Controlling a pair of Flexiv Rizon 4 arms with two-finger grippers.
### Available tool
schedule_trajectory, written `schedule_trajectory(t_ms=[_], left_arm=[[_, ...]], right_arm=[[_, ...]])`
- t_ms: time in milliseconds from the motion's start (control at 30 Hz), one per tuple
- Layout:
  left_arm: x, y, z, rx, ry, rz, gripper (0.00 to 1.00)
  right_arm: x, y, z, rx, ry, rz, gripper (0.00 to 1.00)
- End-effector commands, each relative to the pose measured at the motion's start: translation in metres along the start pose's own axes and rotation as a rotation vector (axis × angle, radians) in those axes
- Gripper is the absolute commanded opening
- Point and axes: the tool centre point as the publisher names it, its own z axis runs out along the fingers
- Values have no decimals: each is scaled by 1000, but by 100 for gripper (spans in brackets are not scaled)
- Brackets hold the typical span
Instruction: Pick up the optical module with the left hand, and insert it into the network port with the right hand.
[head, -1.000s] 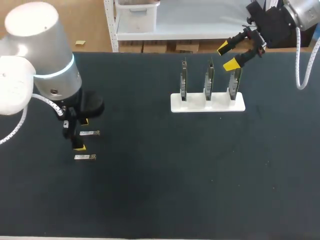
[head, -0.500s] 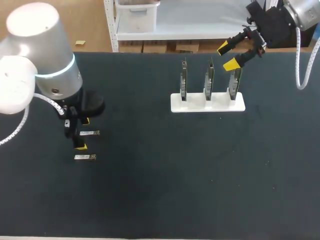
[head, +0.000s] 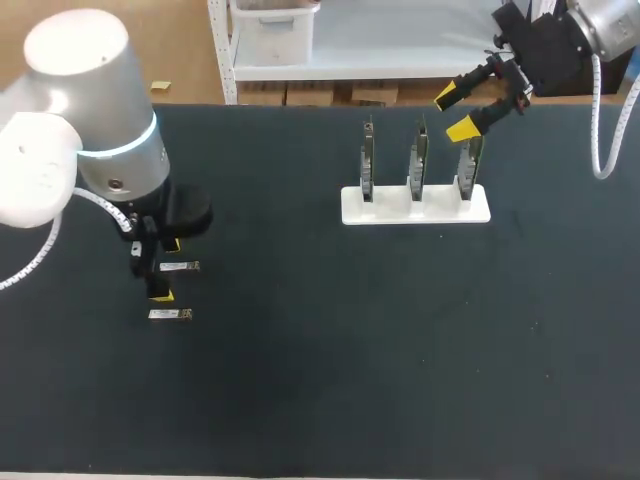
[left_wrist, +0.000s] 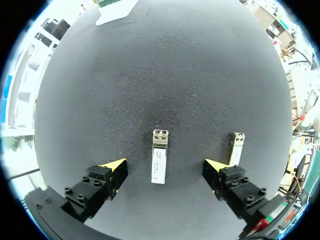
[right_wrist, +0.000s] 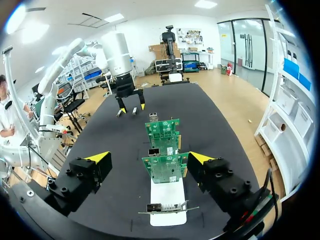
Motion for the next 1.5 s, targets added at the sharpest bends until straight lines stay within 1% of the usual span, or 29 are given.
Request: schedule_trajectory(t_ms=[33,67,100,500,767,1233,1367,1467,1500], left_arm=[[0,1,7,3,19,10,21],[0,1,7,-3,19,10,20],[0,1,8,5,18,12,0],[-1,1,10,0,20,11,0],[-4,3,8,-26,5,-20,0],[-9,28,-23,-90,-104,-111,0],[-14,36,-33,-97,-154,-139,0],[-20,42,-43,-102,-212,-166,0],[-22,45,-47,-103,-243,-181,0]], right_arm=[[0,2,0,5,0,-1,100],[0,2,0,5,0,-1,100],[0,2,0,5,0,-1,100],[0,2,0,5,0,-1,100],[0,2,0,5,0,-1,100],[0,2,0,5,0,-1,100],[0,2,0,5,0,-1,100],[0,2,0,5,0,-1,100],[0,2,0,5,0,-1,100]])
